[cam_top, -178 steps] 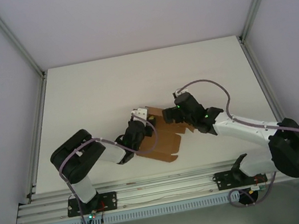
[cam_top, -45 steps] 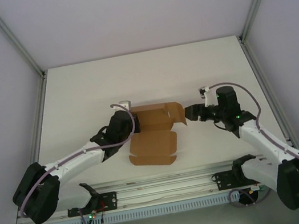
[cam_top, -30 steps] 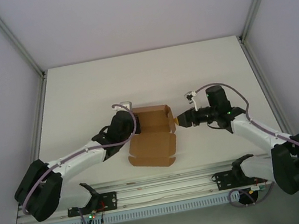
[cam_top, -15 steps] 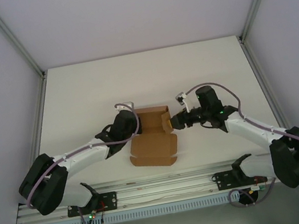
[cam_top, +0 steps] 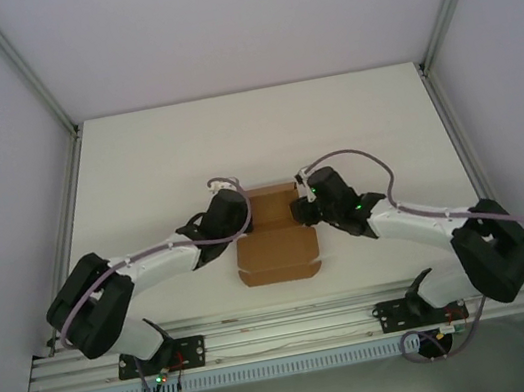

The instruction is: Assemble paper box

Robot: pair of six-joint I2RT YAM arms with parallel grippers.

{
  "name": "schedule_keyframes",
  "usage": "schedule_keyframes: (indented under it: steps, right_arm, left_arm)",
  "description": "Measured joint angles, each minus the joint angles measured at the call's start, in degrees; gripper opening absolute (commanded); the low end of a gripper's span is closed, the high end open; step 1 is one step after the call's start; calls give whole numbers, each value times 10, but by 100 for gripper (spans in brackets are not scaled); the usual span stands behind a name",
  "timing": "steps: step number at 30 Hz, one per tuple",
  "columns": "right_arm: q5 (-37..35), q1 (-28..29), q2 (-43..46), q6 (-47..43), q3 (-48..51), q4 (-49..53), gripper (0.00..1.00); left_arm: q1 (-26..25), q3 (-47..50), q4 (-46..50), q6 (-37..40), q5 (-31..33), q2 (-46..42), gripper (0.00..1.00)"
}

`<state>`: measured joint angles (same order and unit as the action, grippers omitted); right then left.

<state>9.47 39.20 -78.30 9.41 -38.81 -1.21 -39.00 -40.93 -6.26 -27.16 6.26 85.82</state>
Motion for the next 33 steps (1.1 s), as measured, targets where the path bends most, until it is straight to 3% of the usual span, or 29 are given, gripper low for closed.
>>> schedule_keyframes:
  steps: [4, 7, 19, 28, 29, 33]
  right_arm:
    - [-102, 25, -55, 25, -31, 5, 6]
    - [-174, 40, -92, 37, -64, 29, 1]
    - [-411, 79, -229, 200, -204, 177, 0]
    - [-457, 82, -285, 253, -232, 195, 0]
    - [-457, 82, -283, 244, -223, 174, 0]
    - [-420, 80, -232, 181, -127, 21, 16]
  left_arm:
    - [-4, -24, 19, -12, 20, 29, 0]
    - [-13, -46, 38, -21, 39, 44, 0]
    - [-24, -85, 63, -85, 55, 64, 0]
    - [-22, -85, 56, -95, 30, 73, 0]
    - [-21, -85, 56, -95, 32, 73, 0]
    - [-21, -85, 57, -95, 37, 74, 0]
